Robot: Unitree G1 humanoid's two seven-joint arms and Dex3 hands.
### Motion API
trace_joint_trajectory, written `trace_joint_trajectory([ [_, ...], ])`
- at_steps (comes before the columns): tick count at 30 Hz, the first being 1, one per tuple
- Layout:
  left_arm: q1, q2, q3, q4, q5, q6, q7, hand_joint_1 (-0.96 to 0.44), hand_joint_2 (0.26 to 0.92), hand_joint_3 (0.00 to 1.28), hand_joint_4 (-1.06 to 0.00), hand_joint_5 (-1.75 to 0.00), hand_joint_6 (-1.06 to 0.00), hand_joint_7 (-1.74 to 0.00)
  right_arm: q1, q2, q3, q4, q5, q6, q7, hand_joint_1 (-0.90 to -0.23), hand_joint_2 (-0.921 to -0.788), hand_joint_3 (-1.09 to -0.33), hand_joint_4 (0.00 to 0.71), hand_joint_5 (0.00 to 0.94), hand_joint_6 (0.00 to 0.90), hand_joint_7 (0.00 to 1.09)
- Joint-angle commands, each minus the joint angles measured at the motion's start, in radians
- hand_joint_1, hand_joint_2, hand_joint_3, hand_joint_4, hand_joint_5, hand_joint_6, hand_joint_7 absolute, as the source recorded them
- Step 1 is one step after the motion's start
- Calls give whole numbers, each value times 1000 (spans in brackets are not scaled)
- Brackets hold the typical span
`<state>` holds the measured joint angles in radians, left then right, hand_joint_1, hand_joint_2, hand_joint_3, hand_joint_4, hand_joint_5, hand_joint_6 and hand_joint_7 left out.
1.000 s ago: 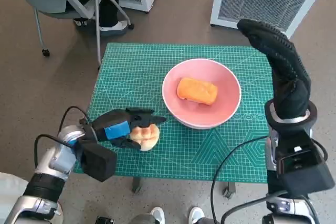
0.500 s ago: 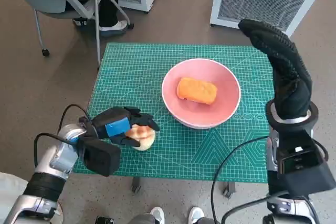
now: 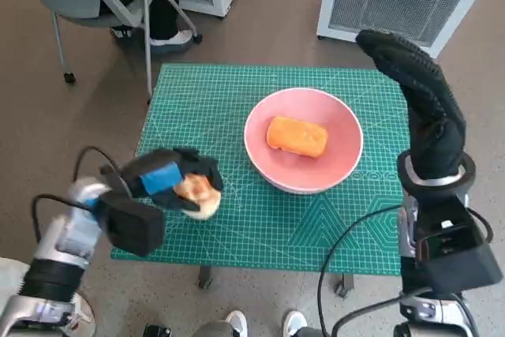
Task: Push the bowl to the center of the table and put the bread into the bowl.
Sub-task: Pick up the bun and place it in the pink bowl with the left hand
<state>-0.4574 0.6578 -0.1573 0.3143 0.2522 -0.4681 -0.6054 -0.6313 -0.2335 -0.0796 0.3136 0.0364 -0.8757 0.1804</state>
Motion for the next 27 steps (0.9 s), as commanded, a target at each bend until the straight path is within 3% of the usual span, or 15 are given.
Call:
trace_joint_trajectory([
  [1, -25, 28, 52, -81, -58, 31, -16, 3, 920, 124, -599, -1288, -592, -1174, 23, 3, -1, 9, 0, 2, -2, -600, -921, -751, 295, 2, 19, 701],
  [13, -121, -21, 138, -277, -139, 158, 30, 4, 920, 45, -659, -1189, -708, -1090, 22, 2, -5, 4, 7, 7, -2, -603, -921, -747, 301, 5, 20, 701],
  [21, -212, -116, 108, -338, -128, 205, 92, 4, 904, 21, -719, -1116, -768, -1037, 19, 6, -4, 11, -2, 1, -6, -603, -921, -748, 303, 6, 20, 700],
  [27, -299, -202, 44, -274, -112, 163, 105, 4, 899, 16, -735, -1093, -781, -1030, 11, 6, -3, 22, 4, -1, -3, -606, -921, -748, 303, 5, 20, 700],
])
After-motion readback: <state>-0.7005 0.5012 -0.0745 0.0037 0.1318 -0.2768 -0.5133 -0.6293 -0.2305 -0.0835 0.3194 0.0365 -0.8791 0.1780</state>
